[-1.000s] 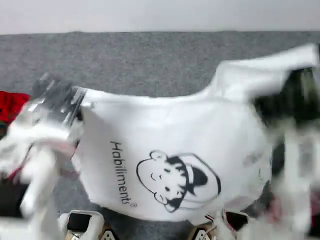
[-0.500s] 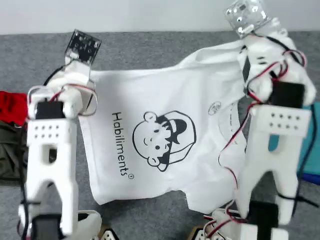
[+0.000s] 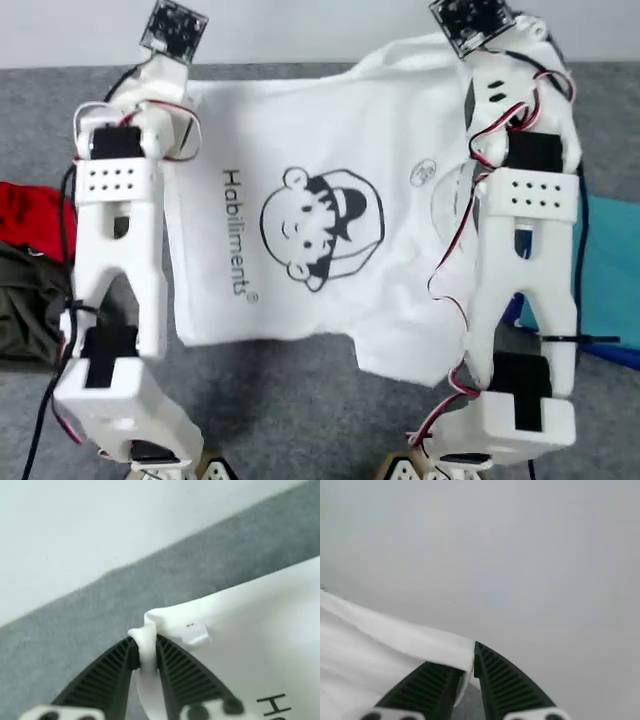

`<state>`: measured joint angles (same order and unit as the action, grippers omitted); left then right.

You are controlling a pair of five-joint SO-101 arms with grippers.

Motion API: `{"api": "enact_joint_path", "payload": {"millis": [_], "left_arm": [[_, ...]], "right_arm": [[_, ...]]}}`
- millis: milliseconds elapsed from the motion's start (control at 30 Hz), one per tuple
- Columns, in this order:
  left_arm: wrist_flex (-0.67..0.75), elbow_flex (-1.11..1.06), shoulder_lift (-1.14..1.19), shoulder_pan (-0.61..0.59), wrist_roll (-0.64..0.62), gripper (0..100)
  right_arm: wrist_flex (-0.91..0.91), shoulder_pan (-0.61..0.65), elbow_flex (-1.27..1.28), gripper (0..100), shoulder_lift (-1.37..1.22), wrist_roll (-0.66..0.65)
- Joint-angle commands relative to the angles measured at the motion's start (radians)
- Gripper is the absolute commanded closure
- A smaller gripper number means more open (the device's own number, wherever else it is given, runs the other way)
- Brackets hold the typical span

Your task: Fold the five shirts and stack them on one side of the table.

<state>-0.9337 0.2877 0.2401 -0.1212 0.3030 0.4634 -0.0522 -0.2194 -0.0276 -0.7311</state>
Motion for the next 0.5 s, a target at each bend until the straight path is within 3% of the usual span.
{"api": "enact_joint_path", "payload": {"millis": [0, 233, 367, 467], "left_arm": [[-0.052, 0.12, 0.017, 0.017, 0.006, 99], [-0.356, 0.173, 0.028, 0.075, 0.009, 99], [-0.66, 0.213, 0.04, 0.097, 0.163, 99], [-0.796, 0.199, 0.038, 0.107, 0.186, 99]], "right_arm": [[-0.05, 0.016, -0.015, 98.8, 0.01, -0.048], [0.147, 0.016, -0.018, 98.8, 0.031, -0.049], [0.424, 0.022, -0.012, 98.8, 0.084, -0.112], [0.625, 0.024, -0.012, 98.8, 0.108, -0.121]]}}
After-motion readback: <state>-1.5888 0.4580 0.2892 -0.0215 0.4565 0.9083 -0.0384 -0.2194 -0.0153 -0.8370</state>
